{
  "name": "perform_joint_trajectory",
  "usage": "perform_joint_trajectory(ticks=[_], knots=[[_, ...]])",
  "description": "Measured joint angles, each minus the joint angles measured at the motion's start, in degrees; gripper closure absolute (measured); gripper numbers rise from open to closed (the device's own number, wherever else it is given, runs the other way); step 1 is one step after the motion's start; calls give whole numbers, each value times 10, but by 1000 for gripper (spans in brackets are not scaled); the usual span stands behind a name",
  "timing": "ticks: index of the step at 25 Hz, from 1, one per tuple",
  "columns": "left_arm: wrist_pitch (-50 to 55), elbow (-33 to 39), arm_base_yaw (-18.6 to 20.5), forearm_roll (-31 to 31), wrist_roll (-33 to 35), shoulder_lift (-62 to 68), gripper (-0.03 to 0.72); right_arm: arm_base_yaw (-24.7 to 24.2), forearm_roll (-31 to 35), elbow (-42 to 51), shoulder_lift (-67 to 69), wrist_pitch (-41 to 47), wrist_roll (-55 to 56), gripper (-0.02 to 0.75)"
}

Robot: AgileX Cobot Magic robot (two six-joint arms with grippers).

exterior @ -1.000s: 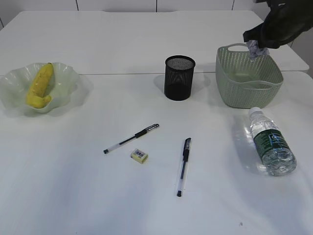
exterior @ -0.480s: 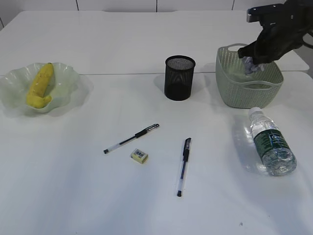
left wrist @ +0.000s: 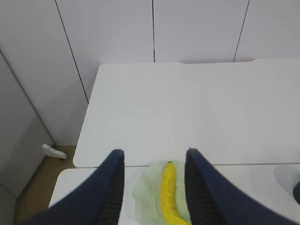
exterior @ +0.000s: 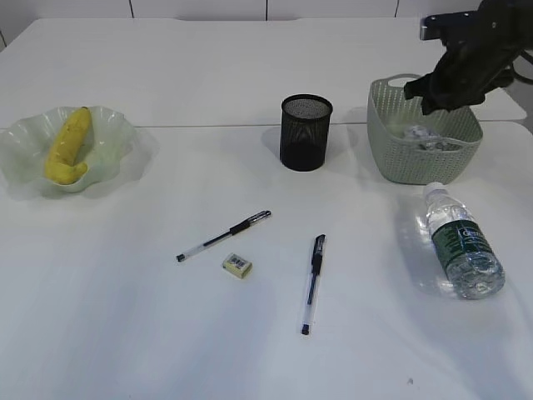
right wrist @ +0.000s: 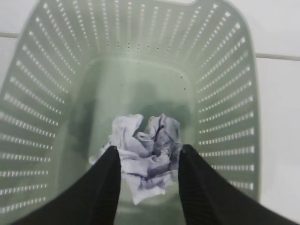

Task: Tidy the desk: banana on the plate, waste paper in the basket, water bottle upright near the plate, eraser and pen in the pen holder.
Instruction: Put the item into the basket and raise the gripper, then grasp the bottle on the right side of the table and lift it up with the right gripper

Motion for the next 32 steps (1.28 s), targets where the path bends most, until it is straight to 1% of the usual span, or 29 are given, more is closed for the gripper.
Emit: perform_joint_trajectory(ticks=[10, 15, 18, 21, 27, 30, 32], knots=[[0, 0, 0, 8, 0, 0, 398, 0, 12, -153, 0, 232, -1, 419], [0, 0, 0, 8, 0, 0, 398, 0, 12, -176, -26, 307, -9, 421], [0, 0, 0, 8, 0, 0, 398, 0, 0, -177, -50, 319, -9, 421], [0, 0, 0, 8, 0, 0, 398, 0, 2, -177, -72, 322, -9, 421], [0, 0, 0, 8, 0, 0, 398, 0, 58, -174, -138, 324, -9, 422], [0, 0, 0, 8, 0, 0, 398, 0, 68, -140, -184, 325, -9, 421], [0, 0, 0, 8, 0, 0, 398, 0, 71, -98, -215, 325, -4, 422]])
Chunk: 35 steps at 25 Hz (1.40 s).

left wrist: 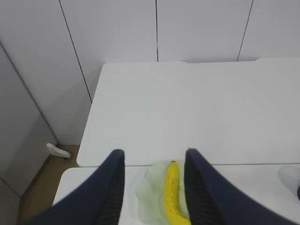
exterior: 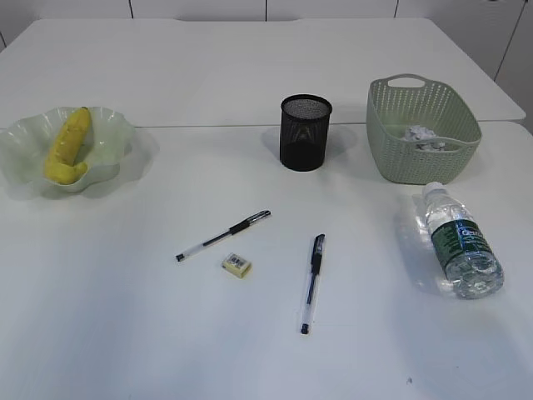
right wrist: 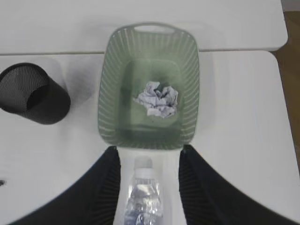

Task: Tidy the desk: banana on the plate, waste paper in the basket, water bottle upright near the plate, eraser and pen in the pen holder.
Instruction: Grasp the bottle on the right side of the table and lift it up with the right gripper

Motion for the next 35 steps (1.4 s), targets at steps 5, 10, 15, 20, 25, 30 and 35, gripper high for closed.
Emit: perform_joint_trajectory(ticks=[5, 10, 15, 20, 25, 30, 35], knots=[[0, 0, 0, 0, 0, 0, 398, 0, 6, 112, -77, 1, 9, 420], [0, 0, 0, 0, 0, 0, 398, 0, 10, 194, -109, 1, 10, 419], [0, 0, 0, 0, 0, 0, 398, 0, 6, 206, -105, 1, 11, 419], [0, 0, 0, 0, 0, 0, 398, 0, 10, 207, -92, 1, 16, 419], [0, 0, 0, -5, 0, 0, 398, 0, 22, 207, -75, 1, 18, 411], [0, 0, 0, -9, 0, 0, 398, 0, 43, 207, -56, -1, 26, 231], [0, 0, 0, -23, 0, 0, 399, 0, 43, 207, -27, -1, 43, 150]])
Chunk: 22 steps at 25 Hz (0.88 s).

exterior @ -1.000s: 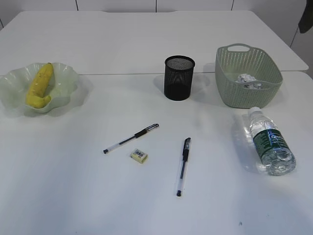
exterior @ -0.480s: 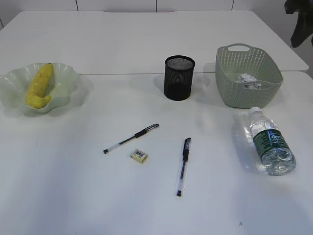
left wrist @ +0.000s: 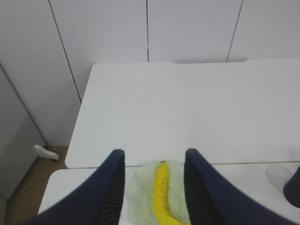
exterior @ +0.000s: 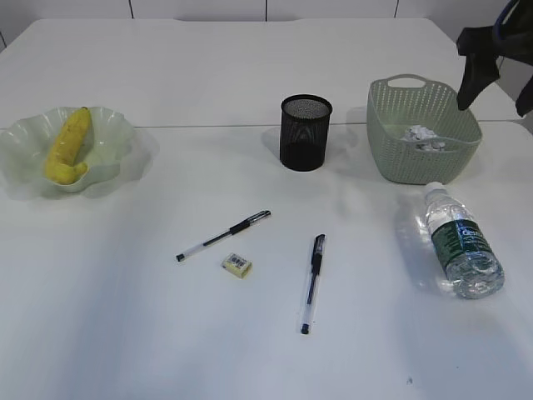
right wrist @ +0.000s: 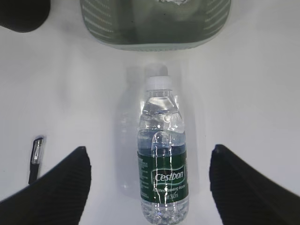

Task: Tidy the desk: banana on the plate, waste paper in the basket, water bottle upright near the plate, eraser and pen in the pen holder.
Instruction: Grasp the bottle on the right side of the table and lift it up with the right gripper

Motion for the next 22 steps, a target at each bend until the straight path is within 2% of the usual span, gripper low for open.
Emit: perform_joint_trajectory(ticks=[22], knots=[[0, 0, 0, -15, 0, 0, 399, 0, 1, 1, 150, -10, 4, 147]])
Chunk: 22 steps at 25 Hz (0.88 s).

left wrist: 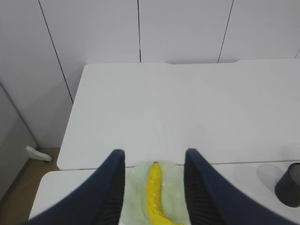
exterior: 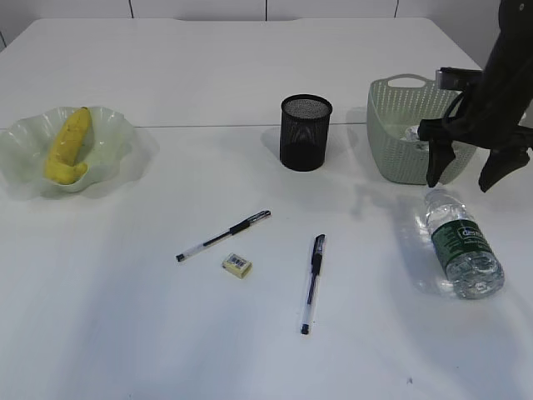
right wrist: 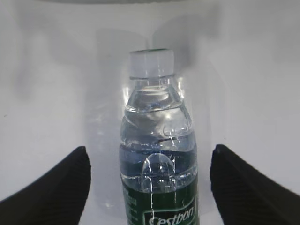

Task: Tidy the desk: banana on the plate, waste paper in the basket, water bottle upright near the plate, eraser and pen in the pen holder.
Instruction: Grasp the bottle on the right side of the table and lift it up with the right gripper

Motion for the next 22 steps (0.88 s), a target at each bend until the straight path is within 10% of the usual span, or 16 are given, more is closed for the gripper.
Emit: perform_joint_trajectory(ticks=[22], knots=[[0, 0, 0, 0, 0, 0, 399, 18, -27, 47, 40, -7, 1, 147]])
